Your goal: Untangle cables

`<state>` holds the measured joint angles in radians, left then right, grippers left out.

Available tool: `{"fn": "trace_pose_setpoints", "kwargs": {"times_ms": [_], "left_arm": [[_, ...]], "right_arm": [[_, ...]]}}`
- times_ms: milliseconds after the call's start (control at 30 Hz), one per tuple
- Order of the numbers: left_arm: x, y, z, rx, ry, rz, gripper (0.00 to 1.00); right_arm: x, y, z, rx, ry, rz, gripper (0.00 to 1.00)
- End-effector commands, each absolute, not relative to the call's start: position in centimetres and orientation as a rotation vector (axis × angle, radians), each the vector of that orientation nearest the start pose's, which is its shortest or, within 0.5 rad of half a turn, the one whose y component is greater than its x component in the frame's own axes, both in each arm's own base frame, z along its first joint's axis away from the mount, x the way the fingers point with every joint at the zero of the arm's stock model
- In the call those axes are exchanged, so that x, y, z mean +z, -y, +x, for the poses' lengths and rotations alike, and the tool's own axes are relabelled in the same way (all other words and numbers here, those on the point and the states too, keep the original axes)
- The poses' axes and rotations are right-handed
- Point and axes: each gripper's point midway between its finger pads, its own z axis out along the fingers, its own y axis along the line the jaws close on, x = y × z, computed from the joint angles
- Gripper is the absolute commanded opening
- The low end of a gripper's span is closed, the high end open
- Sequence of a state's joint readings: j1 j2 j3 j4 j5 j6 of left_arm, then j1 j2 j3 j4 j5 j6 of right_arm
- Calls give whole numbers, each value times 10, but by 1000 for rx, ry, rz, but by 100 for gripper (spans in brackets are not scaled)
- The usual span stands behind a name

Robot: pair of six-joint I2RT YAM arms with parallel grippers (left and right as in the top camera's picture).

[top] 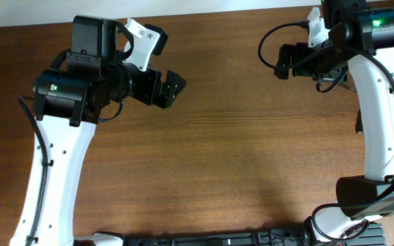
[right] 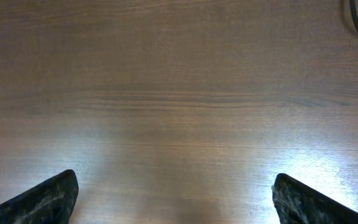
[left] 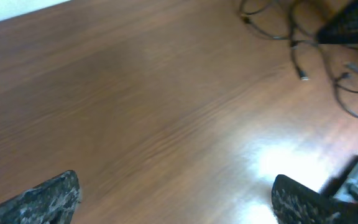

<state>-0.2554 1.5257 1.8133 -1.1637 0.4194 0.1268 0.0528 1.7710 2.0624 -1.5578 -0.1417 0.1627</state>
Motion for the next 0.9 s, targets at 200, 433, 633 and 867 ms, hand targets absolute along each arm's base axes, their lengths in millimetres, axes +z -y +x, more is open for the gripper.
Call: {"fn": "trace_pose_setpoints", "kwargs": {"times_ms": [200,433,633,867], "left_arm": [[297,134,333,-378,-2450,611,99],[229,130,330,-347,-2349,612,99],[208,118,335,-244,-2131,551,99],[216,119,338,-231,-1868,514,99]], "right_arm": [[269,-48,360,269,-2837,128,99],[269,-48,360,269,-2837,128,99],[269,-48,360,269,-2837,128,99],[269,-48,360,269,-2837,128,99]]}}
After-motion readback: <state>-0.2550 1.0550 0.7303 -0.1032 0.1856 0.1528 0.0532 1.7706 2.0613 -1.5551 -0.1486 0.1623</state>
